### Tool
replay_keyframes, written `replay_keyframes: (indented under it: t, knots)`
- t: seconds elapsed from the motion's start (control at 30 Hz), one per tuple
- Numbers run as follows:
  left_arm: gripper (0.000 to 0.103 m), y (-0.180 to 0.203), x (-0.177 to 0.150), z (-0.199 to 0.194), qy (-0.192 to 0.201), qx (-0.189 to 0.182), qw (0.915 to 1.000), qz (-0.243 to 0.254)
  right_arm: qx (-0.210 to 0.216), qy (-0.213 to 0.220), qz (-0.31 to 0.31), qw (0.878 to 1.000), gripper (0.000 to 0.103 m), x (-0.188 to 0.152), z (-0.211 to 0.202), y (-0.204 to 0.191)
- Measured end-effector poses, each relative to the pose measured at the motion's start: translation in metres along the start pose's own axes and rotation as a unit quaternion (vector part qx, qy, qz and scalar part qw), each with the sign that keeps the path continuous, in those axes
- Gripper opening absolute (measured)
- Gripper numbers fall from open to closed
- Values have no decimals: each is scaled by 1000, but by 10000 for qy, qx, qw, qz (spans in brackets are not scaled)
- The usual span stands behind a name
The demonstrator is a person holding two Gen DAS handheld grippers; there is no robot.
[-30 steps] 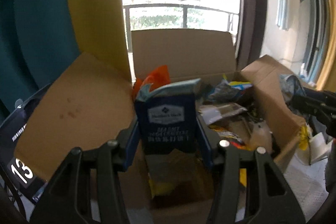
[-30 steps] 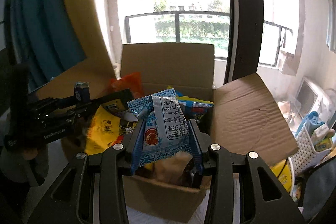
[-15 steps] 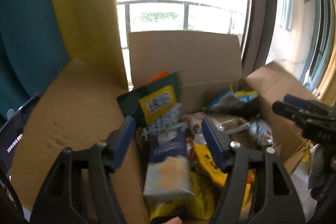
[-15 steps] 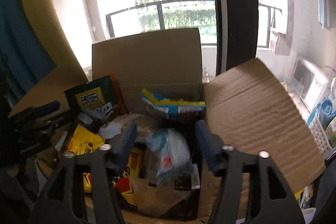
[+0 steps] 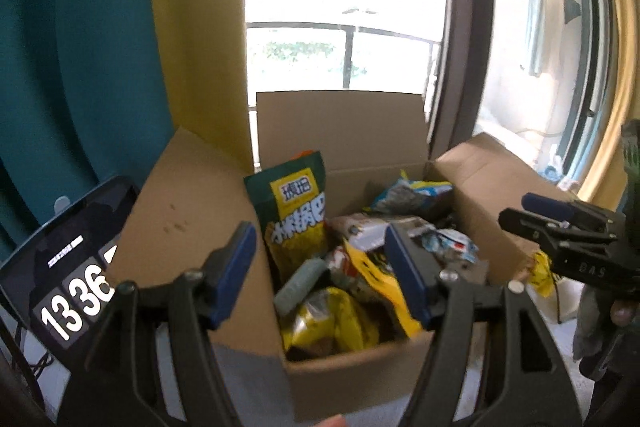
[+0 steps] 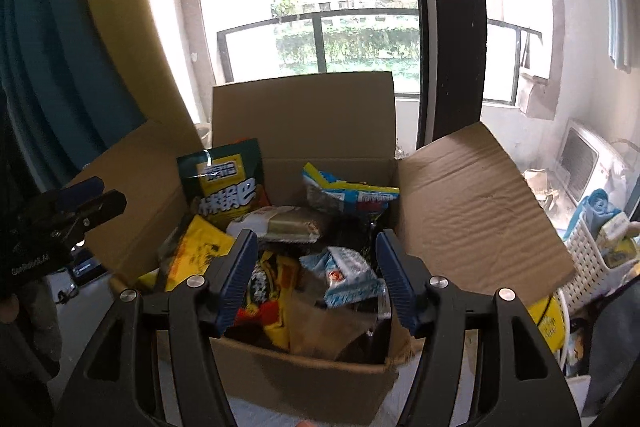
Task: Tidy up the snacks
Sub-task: 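Move the right tool back down toward the teal-labelled bread bag, then grasp the teal-labelled bread bag with the right tool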
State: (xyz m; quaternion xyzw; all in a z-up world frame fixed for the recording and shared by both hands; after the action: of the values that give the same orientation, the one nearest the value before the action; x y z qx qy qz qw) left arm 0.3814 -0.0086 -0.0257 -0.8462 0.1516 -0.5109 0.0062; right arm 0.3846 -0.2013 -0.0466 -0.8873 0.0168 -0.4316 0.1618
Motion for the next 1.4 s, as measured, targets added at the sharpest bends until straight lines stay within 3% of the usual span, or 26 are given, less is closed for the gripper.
replay_keyframes:
  t: [0.3,0.73,1.03,1.4]
  knots:
    - [68,22,-21,-44,149,-179,9997,-73,31,44,45,10000,65,-19,-41,-6]
    - [68,50,-68,-89,0,-42,10000,84,36,-187,-83,9998,65,-74,-77,-9]
    - [68,66,-106,-94,-349,-63,9994,-30,31,-544,-65,9985,65,-112,-73,2]
    - [68,79,-147,-100,-667,-162,9970,-363,-13,-1321,-203,9910,65,-176,-49,15]
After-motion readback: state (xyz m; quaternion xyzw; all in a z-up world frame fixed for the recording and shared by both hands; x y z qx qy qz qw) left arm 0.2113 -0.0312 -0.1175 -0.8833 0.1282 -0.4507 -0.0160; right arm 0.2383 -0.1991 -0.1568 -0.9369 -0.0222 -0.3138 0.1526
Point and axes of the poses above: each gripper's, at about its wrist camera, not at the fingertips, and z roughly the way its jaws point, y to its right, x to its top, the point moved 3 cm from there along z, roughly the way its jaws point, and after that the axes turned 15 degrees about z, right-handed, at the moved point
